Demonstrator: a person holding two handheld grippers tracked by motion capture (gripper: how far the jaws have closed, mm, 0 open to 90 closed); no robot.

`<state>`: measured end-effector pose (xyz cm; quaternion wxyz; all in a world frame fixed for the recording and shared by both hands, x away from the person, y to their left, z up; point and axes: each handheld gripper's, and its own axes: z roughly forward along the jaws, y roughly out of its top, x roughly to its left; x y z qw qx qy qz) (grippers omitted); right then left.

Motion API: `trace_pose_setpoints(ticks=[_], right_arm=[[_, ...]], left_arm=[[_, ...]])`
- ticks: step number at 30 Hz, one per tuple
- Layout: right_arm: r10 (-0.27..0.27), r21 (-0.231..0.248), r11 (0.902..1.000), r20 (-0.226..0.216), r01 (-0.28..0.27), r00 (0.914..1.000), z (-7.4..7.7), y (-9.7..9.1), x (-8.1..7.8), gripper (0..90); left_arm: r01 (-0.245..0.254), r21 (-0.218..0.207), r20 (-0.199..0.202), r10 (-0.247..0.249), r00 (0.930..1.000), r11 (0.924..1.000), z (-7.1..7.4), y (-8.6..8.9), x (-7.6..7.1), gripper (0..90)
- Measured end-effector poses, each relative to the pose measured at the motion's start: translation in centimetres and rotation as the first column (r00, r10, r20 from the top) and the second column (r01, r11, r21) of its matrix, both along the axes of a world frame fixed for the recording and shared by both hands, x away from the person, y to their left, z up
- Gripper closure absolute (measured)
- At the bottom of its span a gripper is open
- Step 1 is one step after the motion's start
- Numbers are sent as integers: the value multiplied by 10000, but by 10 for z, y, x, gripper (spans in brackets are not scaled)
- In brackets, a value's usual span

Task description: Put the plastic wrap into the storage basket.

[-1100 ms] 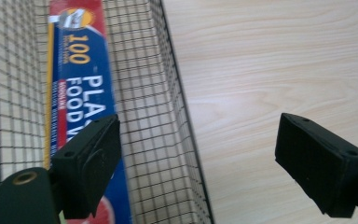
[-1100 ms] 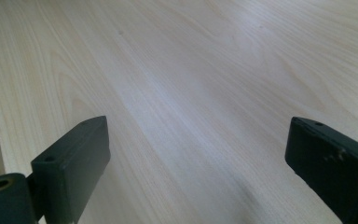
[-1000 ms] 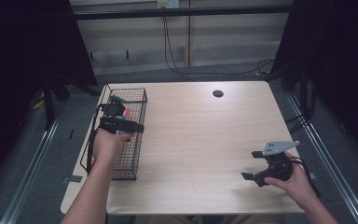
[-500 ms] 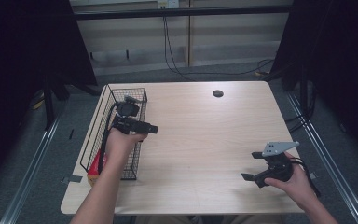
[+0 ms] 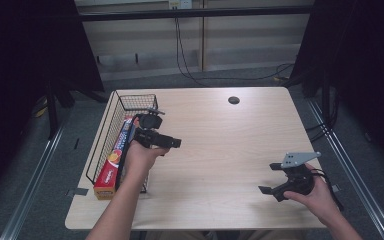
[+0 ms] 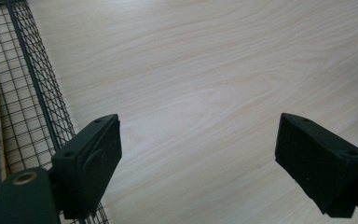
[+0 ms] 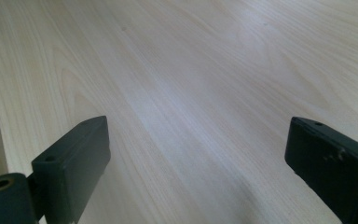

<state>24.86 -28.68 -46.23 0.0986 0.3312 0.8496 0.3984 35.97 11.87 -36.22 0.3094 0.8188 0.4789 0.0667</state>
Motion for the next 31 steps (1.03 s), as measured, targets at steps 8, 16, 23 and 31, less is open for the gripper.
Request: trace_pose_setpoints(ticks=[8,16,23,31], right_arm=[[2,-34,10000,-27,-3,10000,-1,1,0,66],[46,-116,9999,-44,-47,10000,-2,1,-1,65],[88,-249,9997,-58,-90,9999,-3,2,-1,65],[-10,-243,9997,-136,7,9999,-6,1,-2,66]], left_arm=[[431,-30,173,-431,9989,9991,-8,-12,-6,146],[609,-284,413,-597,9974,9977,-20,-26,-15,143],[972,-313,551,-954,9939,9948,-34,-36,-23,141],[1327,-434,596,-1300,9897,9902,-46,-42,-29,135]])
